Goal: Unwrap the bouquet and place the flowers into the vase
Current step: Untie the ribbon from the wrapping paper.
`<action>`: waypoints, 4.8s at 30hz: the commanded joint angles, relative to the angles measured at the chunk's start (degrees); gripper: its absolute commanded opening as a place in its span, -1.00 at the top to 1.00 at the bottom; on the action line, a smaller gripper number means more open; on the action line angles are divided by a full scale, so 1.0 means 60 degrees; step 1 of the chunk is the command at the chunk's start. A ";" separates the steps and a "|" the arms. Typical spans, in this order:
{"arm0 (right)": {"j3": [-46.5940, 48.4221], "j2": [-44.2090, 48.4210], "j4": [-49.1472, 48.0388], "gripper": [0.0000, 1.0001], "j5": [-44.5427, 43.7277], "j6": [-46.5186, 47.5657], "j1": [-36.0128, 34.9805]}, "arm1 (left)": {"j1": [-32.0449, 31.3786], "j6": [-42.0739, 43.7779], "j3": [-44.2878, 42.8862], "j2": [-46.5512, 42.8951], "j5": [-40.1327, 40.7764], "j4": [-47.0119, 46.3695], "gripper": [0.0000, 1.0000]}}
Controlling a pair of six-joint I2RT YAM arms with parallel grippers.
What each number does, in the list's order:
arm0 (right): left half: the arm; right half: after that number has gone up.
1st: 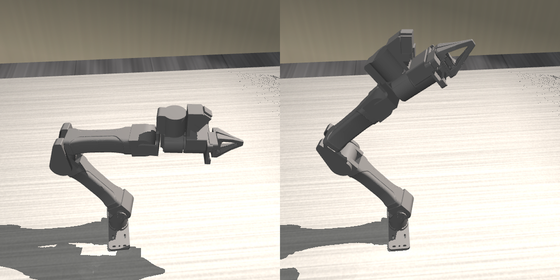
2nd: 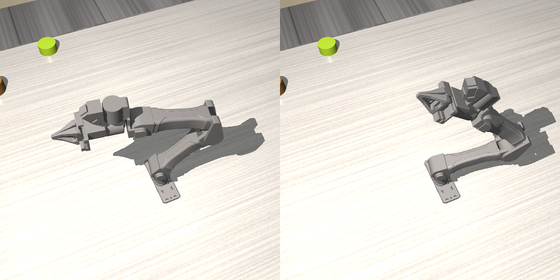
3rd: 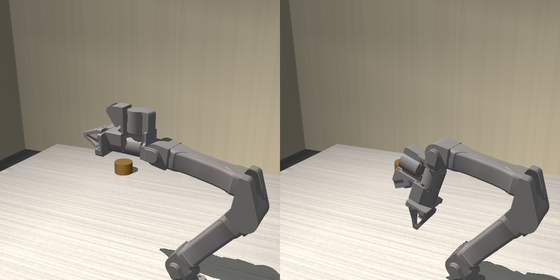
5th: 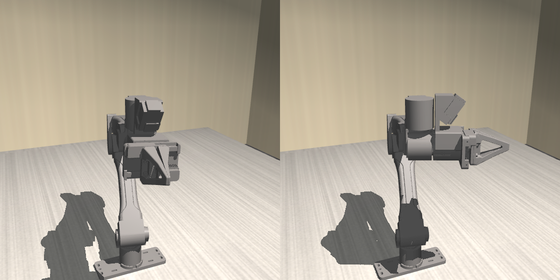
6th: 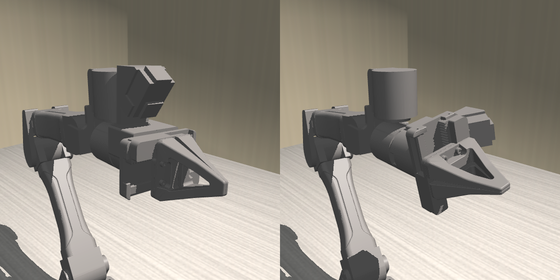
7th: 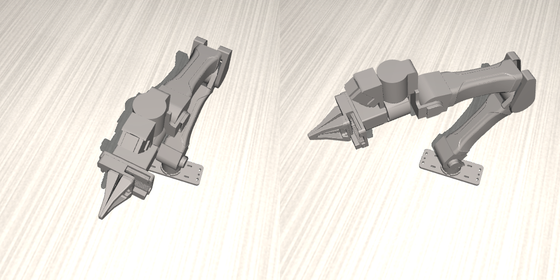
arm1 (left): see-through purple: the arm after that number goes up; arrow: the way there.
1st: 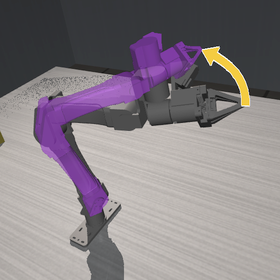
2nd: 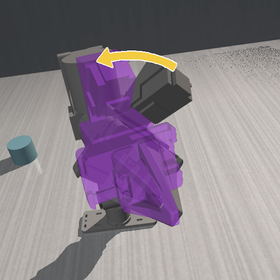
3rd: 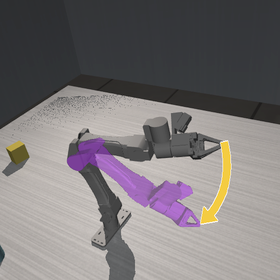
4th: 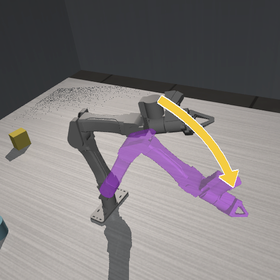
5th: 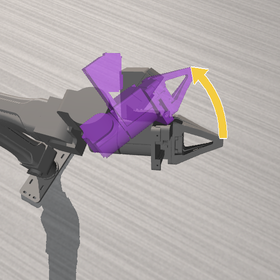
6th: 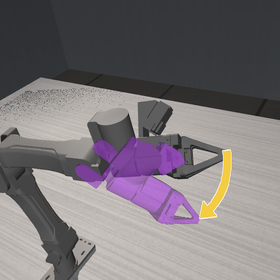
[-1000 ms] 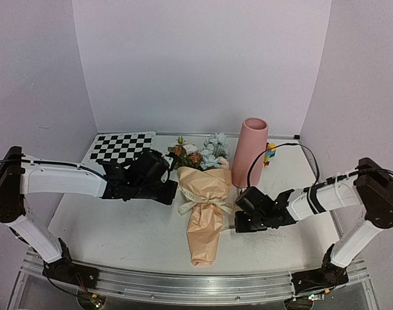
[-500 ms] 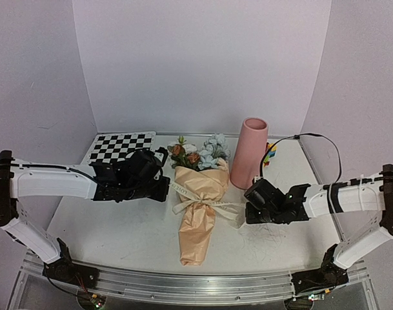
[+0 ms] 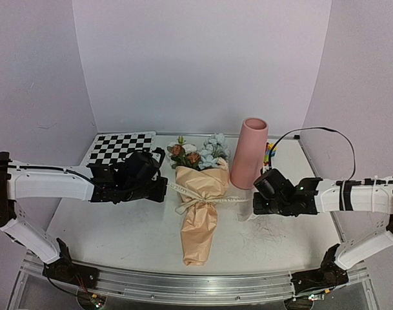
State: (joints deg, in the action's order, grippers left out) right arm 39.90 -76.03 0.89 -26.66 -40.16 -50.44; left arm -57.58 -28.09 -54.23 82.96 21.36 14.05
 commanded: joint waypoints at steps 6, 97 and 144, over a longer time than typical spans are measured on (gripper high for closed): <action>-0.0041 0.0772 0.0701 0.95 -0.0150 0.0370 0.0699 | 0.0000 -0.0549 0.0062 -0.0824 0.1270 0.0231 1.00; 0.2713 0.2515 0.2241 0.94 -0.1368 0.2946 0.1049 | 0.0001 -0.0286 -0.0708 -0.3957 0.4165 0.1815 1.00; 0.2249 0.3214 0.3038 0.97 -0.2344 0.2761 0.1757 | 0.0379 0.1017 -0.3625 -0.3013 0.3585 0.1839 1.00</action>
State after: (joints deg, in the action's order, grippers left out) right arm 51.24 -58.18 16.73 -36.83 -25.21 -40.56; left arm -55.55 -24.50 -73.28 66.69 41.65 26.46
